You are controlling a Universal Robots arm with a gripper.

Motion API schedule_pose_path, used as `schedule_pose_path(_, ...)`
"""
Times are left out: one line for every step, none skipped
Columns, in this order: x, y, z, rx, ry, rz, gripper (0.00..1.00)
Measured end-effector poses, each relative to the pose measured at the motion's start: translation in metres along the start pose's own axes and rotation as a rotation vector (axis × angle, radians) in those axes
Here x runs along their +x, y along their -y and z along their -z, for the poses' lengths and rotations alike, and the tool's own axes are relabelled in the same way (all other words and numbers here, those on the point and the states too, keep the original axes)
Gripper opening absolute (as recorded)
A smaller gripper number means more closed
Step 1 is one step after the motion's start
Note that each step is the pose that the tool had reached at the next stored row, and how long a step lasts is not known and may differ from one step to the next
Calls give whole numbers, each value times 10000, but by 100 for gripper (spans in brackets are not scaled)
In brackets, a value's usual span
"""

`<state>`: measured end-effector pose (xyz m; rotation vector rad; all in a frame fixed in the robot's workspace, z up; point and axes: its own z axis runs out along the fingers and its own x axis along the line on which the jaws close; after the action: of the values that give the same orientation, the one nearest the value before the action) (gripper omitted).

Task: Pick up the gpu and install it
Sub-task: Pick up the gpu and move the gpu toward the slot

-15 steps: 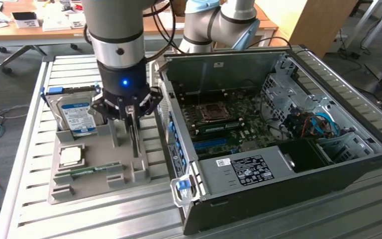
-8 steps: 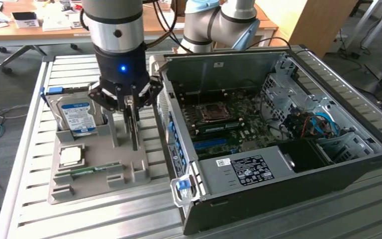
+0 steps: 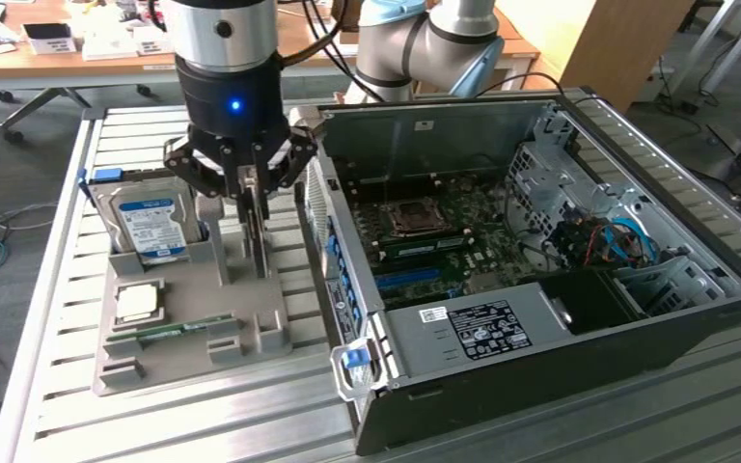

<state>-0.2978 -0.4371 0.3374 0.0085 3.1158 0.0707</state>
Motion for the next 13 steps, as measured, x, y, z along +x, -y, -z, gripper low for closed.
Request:
schedule_pose_path(0, -1, 20, 0, 0, 0, 27)
schedule_pose_path(-1, -2, 38, 0, 0, 1, 27)
schedule_pose_path(-1, -2, 51, 0, 0, 0, 27)
schedule_pose_path(-2, -3, 62, 0, 0, 0, 27)
schedule_pose_path(-2, -3, 72, 0, 0, 0, 27)
schedule_pose_path(-2, -4, 79, 0, 1, 0, 27)
schedule_pose_path(-2, -4, 83, -1, 1, 0, 27)
schedule_pose_path(-2, -4, 88, 0, 1, 0, 27)
schedule_pose_path(-2, -4, 93, 0, 0, 0, 27)
schedule_pose_path(-2, -5, 97, 0, 0, 0, 27)
schedule_pose_path(-3, -5, 103, 0, 0, 0, 27)
schedule_pose_path(-3, -5, 110, 0, -1, 1, 27)
schedule_pose_path(-3, -5, 118, 1, -1, 0, 27)
